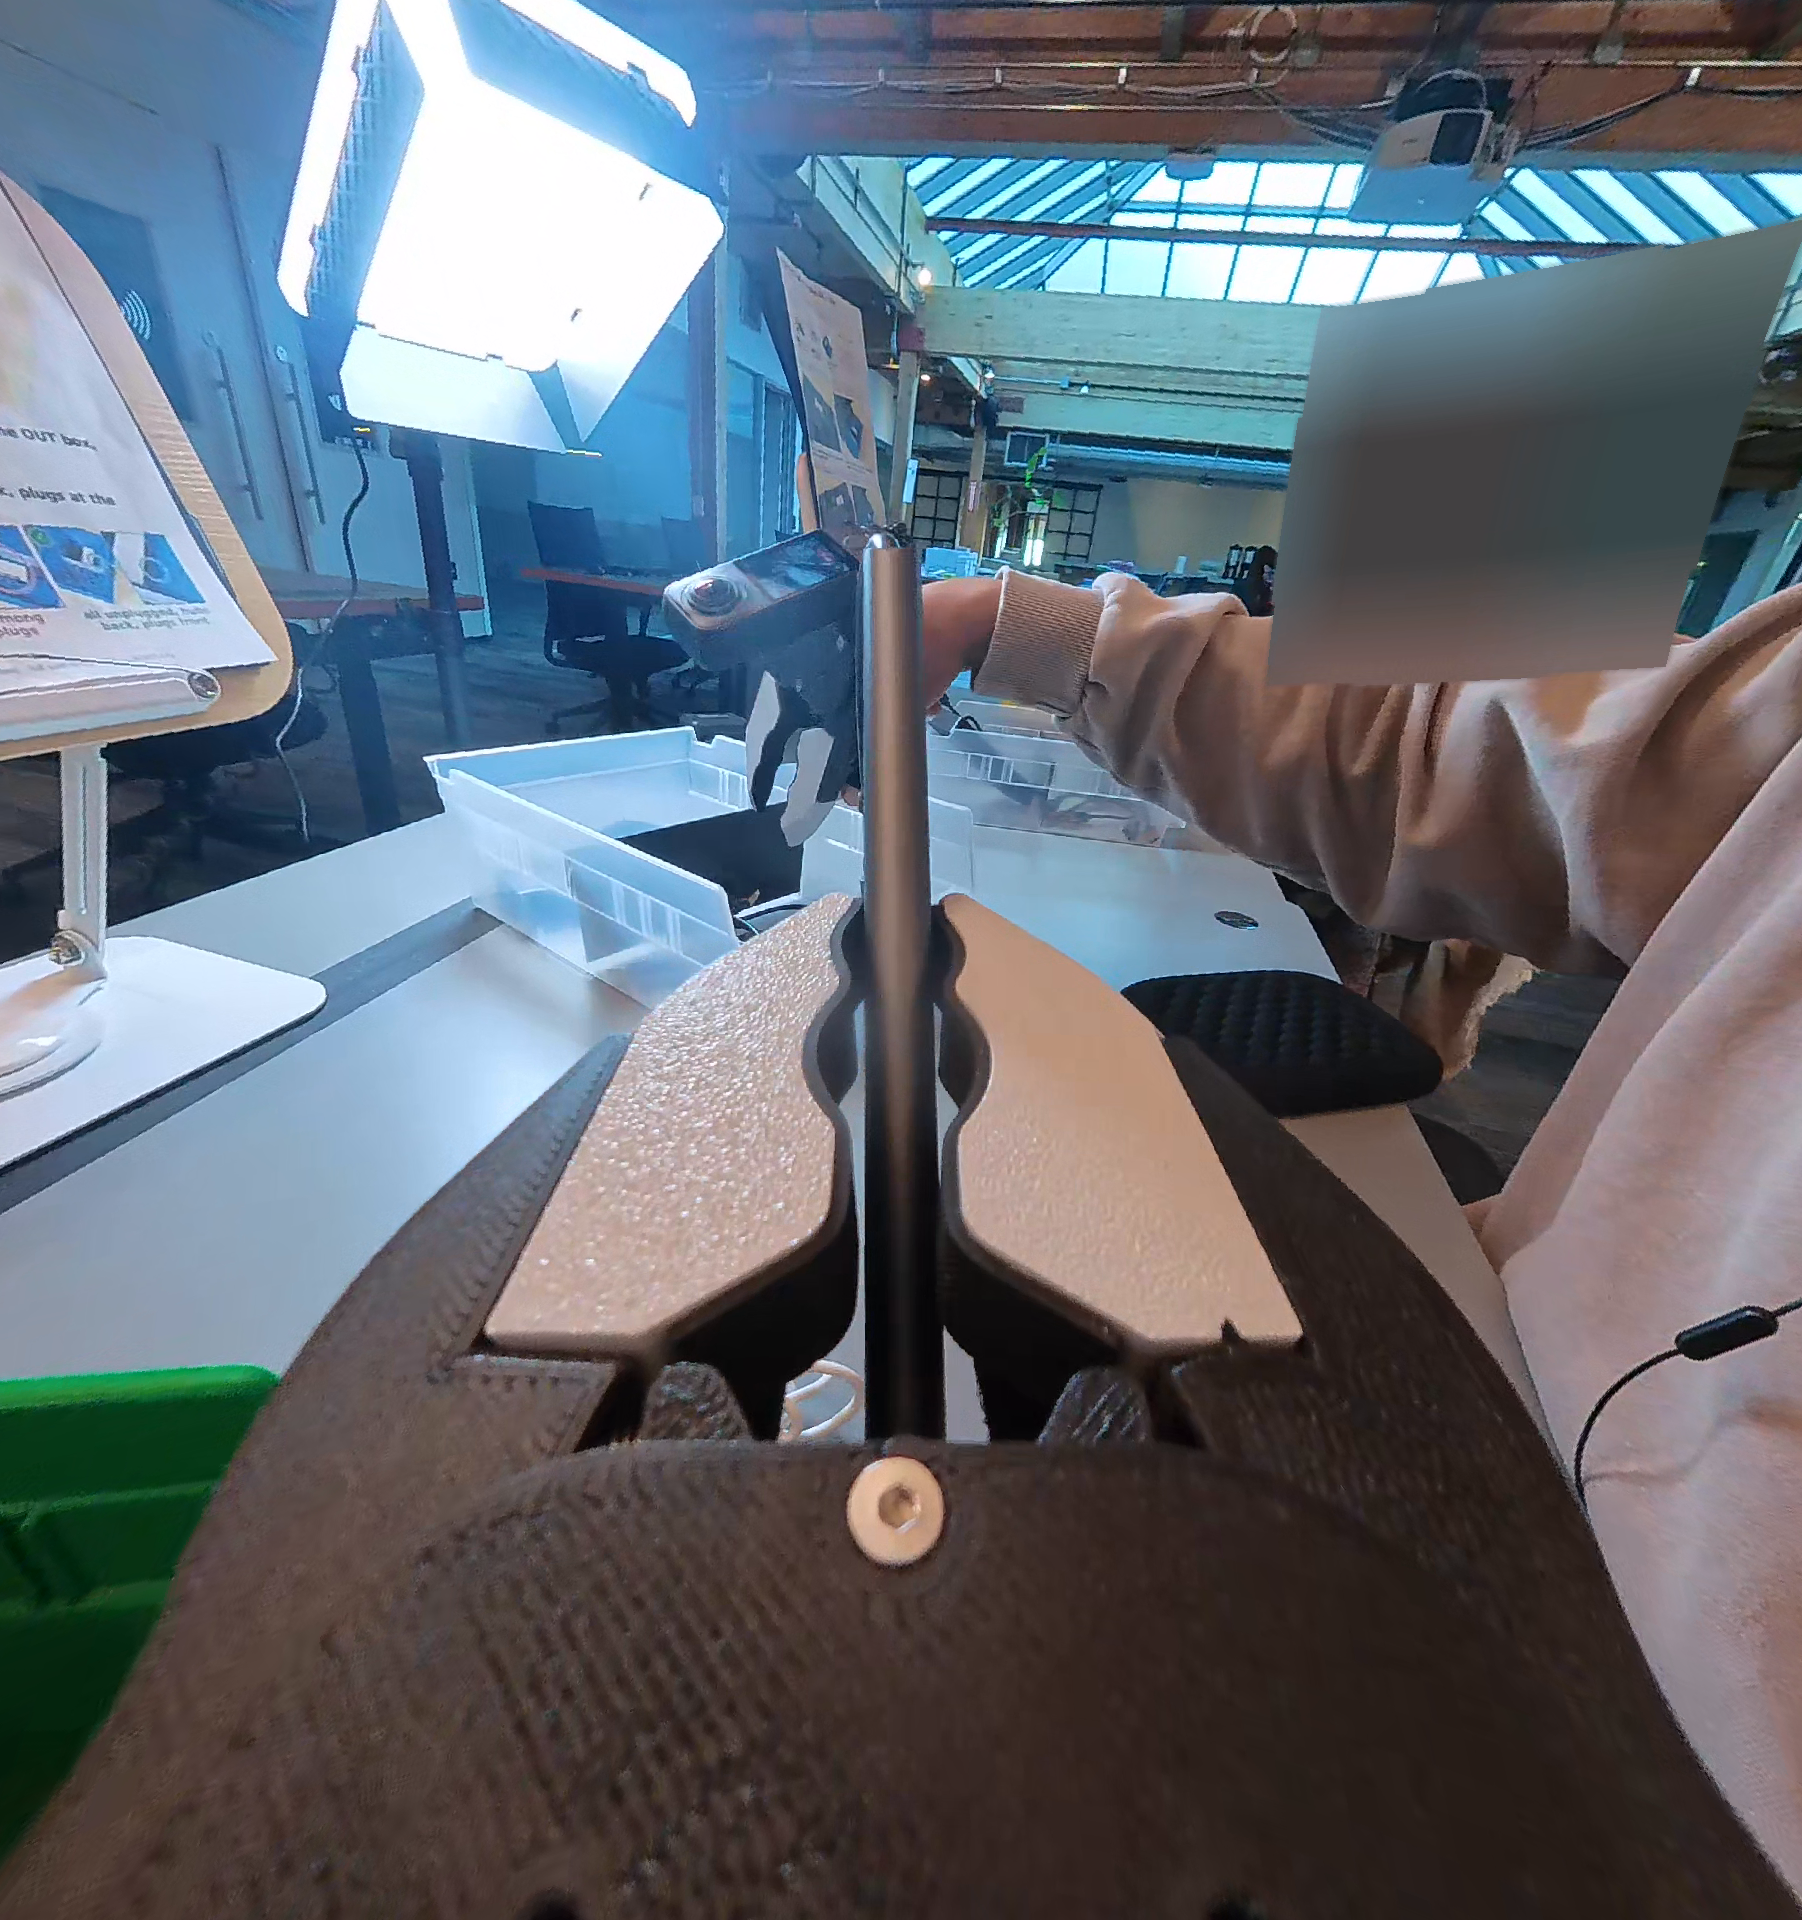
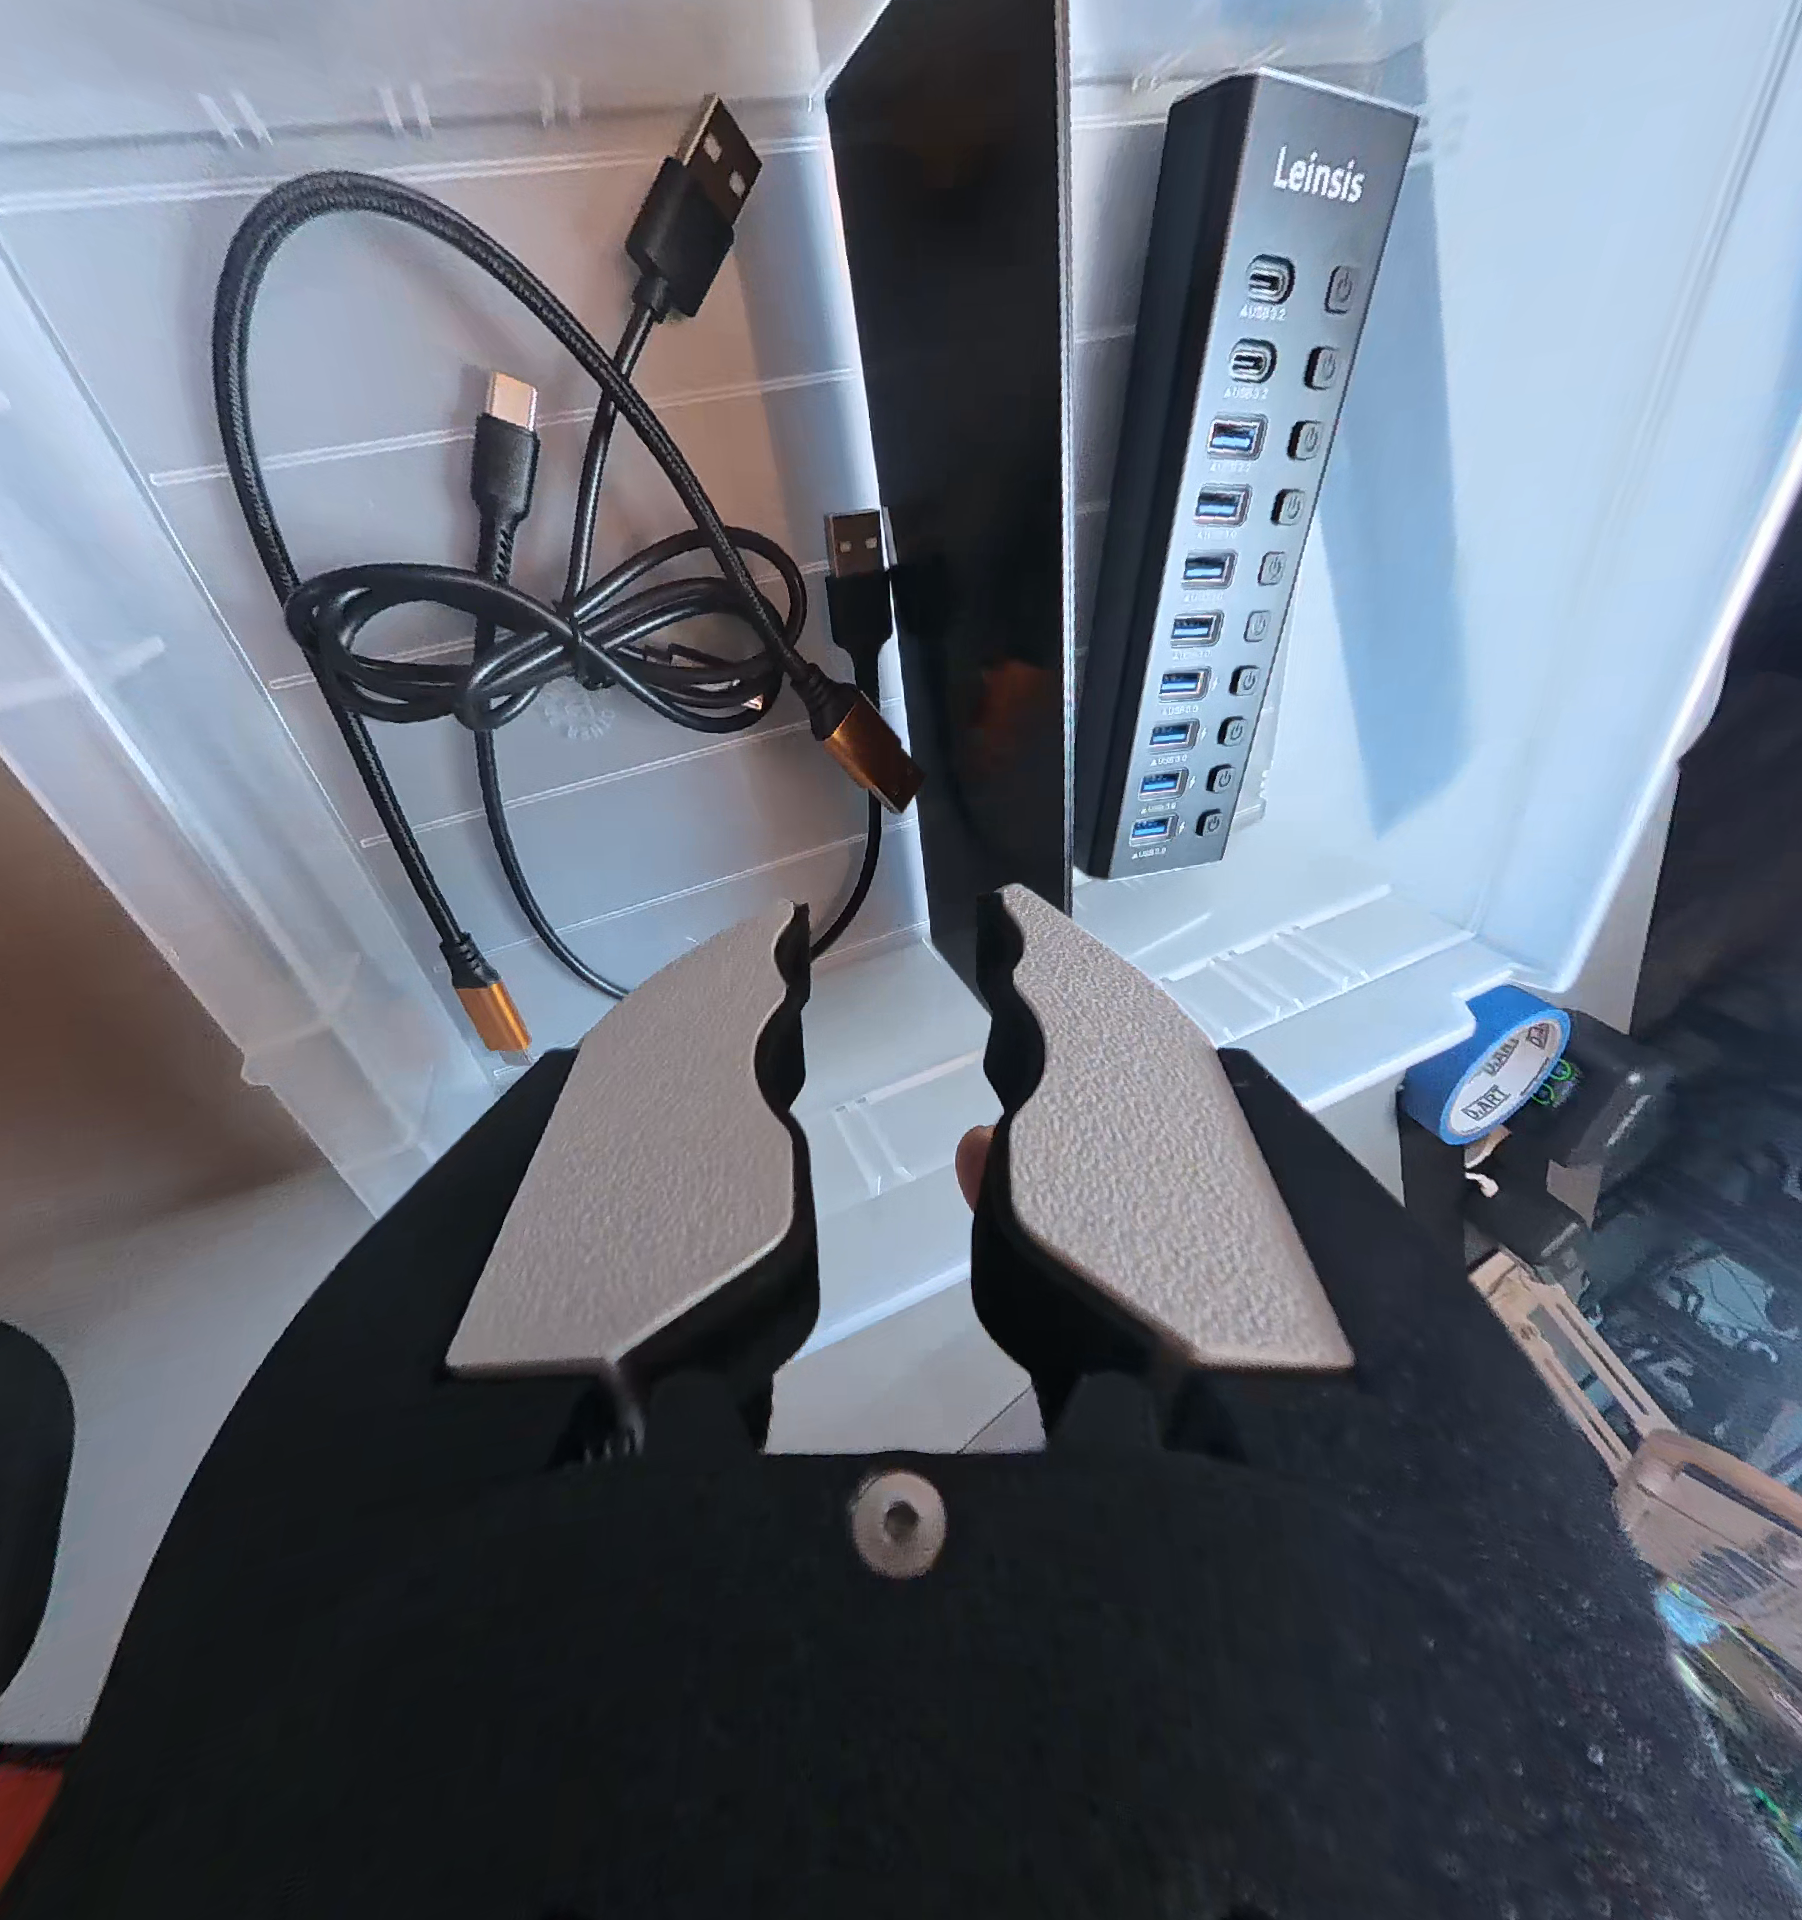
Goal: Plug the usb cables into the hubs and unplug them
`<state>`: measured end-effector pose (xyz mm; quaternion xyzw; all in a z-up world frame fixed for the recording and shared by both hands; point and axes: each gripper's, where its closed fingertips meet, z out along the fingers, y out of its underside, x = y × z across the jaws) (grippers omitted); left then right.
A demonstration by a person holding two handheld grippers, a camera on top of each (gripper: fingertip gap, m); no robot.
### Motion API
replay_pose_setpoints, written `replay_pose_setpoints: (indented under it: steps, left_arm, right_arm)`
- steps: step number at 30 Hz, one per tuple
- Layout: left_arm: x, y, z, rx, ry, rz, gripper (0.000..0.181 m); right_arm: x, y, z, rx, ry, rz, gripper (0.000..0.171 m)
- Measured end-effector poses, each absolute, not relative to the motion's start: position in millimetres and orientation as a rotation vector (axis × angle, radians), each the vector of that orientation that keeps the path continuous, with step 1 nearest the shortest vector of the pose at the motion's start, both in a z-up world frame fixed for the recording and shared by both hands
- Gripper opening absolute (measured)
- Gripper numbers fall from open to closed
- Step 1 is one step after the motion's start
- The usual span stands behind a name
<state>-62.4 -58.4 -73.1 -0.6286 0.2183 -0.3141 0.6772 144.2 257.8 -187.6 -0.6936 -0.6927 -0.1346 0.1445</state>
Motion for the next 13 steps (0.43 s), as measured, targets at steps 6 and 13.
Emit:
replay_pose_setpoints:
  steps: [6, 13]
  left_arm:
    - [-66, -58, -71, -1.406, 0.482, -0.688, 0.011]
    - [-73, -59, -65, -1.389, 0.461, -0.672, 0.011]
  right_arm:
    - [127, 241, -179, -1.915, -1.953, -0.242, 0.032]
    - [76, 175, -159, -1.729, -1.893, 0.095, 0.033]
